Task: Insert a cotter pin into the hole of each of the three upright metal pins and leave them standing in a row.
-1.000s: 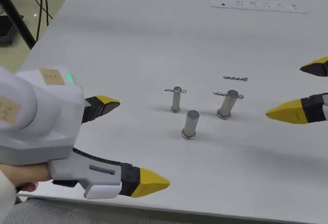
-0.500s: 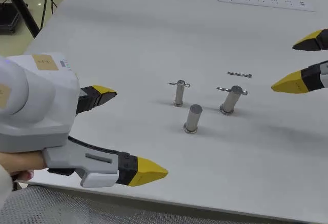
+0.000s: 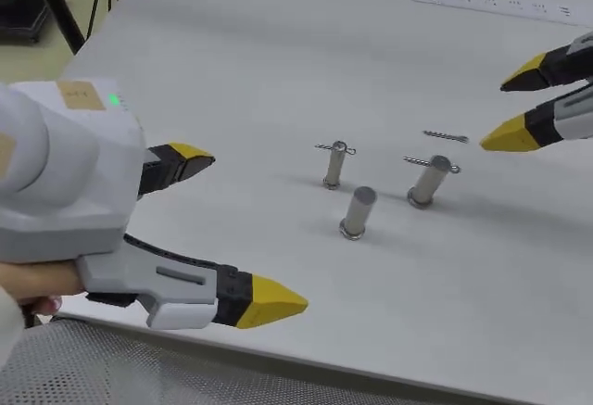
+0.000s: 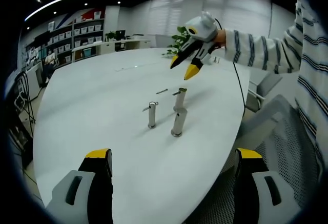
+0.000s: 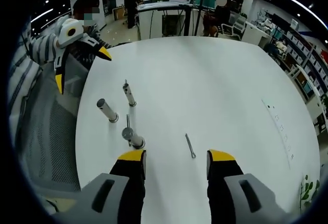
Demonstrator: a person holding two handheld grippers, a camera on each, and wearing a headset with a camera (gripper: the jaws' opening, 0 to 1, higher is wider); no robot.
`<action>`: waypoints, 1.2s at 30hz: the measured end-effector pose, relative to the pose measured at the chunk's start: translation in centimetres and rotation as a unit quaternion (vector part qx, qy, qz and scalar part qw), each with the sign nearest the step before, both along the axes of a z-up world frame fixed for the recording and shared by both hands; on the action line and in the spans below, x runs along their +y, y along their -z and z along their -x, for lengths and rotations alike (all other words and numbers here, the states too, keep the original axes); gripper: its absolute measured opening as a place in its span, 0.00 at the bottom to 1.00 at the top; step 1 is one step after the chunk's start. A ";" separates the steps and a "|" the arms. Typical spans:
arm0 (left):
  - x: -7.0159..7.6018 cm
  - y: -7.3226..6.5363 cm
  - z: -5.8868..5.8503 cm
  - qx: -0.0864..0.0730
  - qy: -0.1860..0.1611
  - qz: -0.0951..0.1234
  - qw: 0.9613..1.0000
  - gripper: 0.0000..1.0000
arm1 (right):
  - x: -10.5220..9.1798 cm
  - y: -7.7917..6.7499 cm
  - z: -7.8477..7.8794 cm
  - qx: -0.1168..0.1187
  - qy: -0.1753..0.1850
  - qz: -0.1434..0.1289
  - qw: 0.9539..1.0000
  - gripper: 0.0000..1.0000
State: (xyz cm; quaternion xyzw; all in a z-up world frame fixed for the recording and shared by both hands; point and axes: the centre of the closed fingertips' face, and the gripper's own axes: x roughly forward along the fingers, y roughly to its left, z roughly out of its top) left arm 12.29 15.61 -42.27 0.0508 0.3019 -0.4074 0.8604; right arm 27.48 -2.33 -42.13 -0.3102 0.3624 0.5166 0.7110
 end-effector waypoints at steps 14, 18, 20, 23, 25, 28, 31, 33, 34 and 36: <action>0.1 0.3 0.3 0.004 -0.009 0.001 1.000 0.92 | 0.7 3.1 -2.6 -0.006 -0.034 0.047 0.998 0.21; 0.1 0.5 0.4 0.006 -0.008 -0.001 1.000 0.92 | 0.3 4.0 -2.8 0.003 -0.040 0.073 0.997 0.19; 0.1 0.4 0.4 0.005 -0.009 0.001 1.000 0.92 | 0.2 4.3 -3.0 0.005 -0.046 0.081 0.996 0.18; 0.0 0.2 0.3 0.001 -0.008 0.000 1.000 0.92 | 0.1 5.0 -2.8 0.016 -0.057 0.093 0.994 0.11; -0.1 0.1 0.3 -0.001 -0.007 -0.001 1.000 0.92 | 0.1 5.3 -2.7 0.021 -0.062 0.099 0.993 0.08; -0.3 -0.1 0.2 -0.001 -0.005 0.001 1.000 0.91 | 0.0 5.7 -2.6 0.025 -0.072 0.110 0.991 0.08; -0.4 -0.1 0.2 -0.001 -0.003 0.002 1.000 0.90 | 0.0 5.9 -2.9 0.018 -0.076 0.118 0.990 0.12; -0.4 0.0 0.2 0.000 -0.004 0.001 1.000 0.90 | 0.0 6.1 -3.1 0.018 -0.077 0.123 0.989 0.11; -0.4 0.0 0.1 0.000 -0.005 0.000 1.000 0.90 | 0.0 6.1 -3.1 0.019 -0.079 0.125 0.989 0.10; -0.5 0.0 0.2 0.001 -0.003 0.002 1.000 0.89 | 0.0 6.2 -3.1 0.020 -0.080 0.127 0.988 0.10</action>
